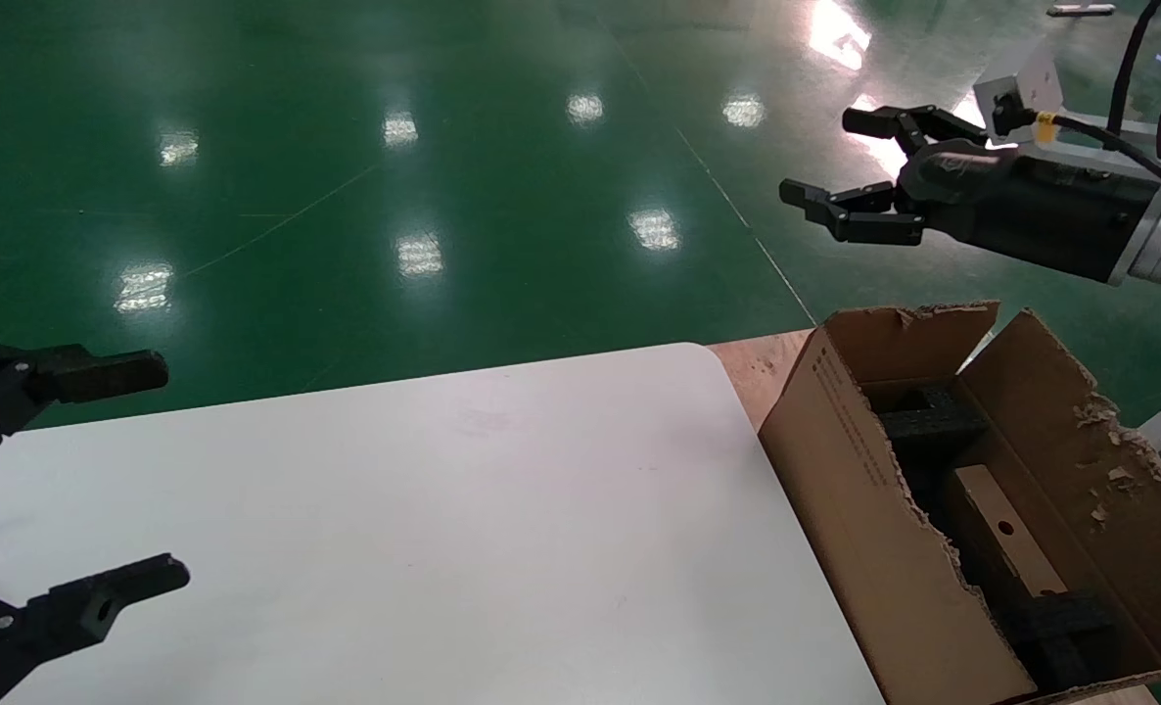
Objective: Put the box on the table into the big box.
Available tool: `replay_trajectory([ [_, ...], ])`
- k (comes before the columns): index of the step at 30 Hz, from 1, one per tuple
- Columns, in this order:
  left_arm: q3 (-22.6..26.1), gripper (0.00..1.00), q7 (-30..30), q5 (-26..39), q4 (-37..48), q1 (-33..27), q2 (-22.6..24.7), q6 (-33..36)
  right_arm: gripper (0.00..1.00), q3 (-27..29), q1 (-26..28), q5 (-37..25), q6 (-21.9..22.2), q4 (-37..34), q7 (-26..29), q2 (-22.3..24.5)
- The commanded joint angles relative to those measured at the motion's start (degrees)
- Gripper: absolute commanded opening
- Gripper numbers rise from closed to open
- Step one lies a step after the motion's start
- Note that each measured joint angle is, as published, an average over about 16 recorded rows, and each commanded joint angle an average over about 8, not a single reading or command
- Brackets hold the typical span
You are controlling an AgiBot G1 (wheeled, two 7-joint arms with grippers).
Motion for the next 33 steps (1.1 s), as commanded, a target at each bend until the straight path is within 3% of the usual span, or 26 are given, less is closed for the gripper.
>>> replay_trajectory([
  [1, 0.00, 1.00, 0.00, 0.00, 0.00, 0.00, 0.00, 0.00, 1.00, 0.22, -0.37, 0.03, 0.05, 0.43, 0.32, 0.13],
  [33, 0.01, 1.00, 0.00, 0.00, 0.00, 0.00, 0.00, 0.00, 1.00, 18.02, -24.36, 2.82, 1.90, 45.91, 21.25, 3.26],
])
